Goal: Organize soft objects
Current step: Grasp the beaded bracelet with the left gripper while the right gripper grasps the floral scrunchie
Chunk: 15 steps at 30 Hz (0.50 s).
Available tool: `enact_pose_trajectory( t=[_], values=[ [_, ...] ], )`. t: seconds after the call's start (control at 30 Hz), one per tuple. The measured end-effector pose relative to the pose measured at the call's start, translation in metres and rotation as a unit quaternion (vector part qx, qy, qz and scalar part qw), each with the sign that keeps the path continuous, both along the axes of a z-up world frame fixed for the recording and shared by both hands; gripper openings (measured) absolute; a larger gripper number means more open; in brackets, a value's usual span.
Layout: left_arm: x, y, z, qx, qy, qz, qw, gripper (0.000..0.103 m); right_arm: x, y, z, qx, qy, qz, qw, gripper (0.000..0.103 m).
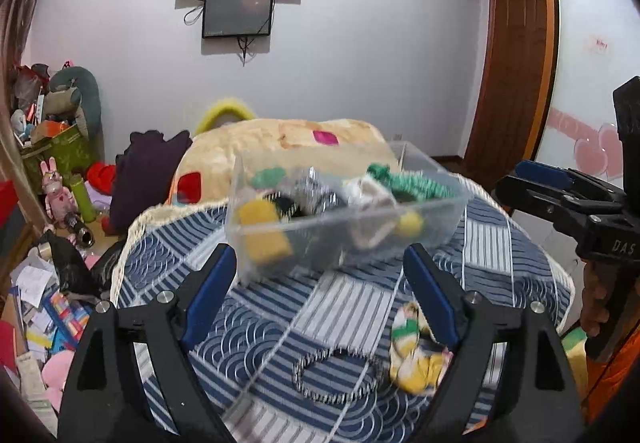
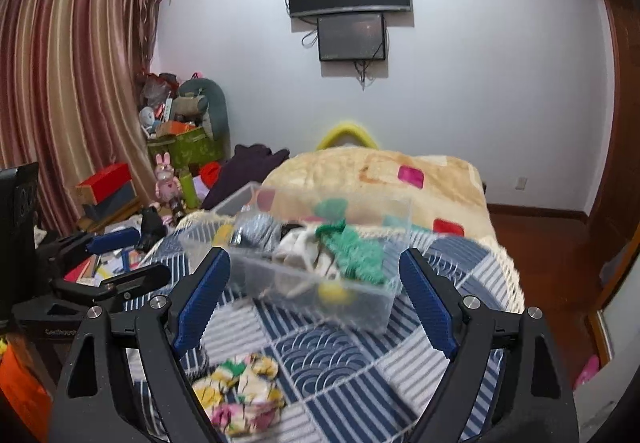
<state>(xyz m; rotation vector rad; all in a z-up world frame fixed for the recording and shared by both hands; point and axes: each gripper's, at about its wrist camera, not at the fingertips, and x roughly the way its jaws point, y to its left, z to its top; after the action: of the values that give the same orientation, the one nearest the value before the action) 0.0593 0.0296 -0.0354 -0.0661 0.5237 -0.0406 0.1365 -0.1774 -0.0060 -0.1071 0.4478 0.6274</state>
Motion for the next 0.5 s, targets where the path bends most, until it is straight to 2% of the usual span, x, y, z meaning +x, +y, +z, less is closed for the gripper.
enact_pose_trajectory(
  t=[0.27, 0.4, 0.5],
  values=[
    [-0.023, 0.006, -0.037, -0.03, 0.028, 0.02, 0.999, 0.086, -0.012, 0.003, -0.034, -0.012, 0.04, 0.015, 0.999, 0.085],
    [-0.026, 0.009, -0.053, -0.033, 0.044, 0.028, 0.9981, 0.085, -0.021, 0.008, -0.051, -0.023, 0.053, 0.021, 0.998, 0.085],
    [-0.026, 0.011, -0.061, -0.034, 0.054, 0.029, 0.9975, 0.073, -0.026, 0.015, -0.063, -0.035, 0.063, 0.03, 0.997, 0.085]
  ],
)
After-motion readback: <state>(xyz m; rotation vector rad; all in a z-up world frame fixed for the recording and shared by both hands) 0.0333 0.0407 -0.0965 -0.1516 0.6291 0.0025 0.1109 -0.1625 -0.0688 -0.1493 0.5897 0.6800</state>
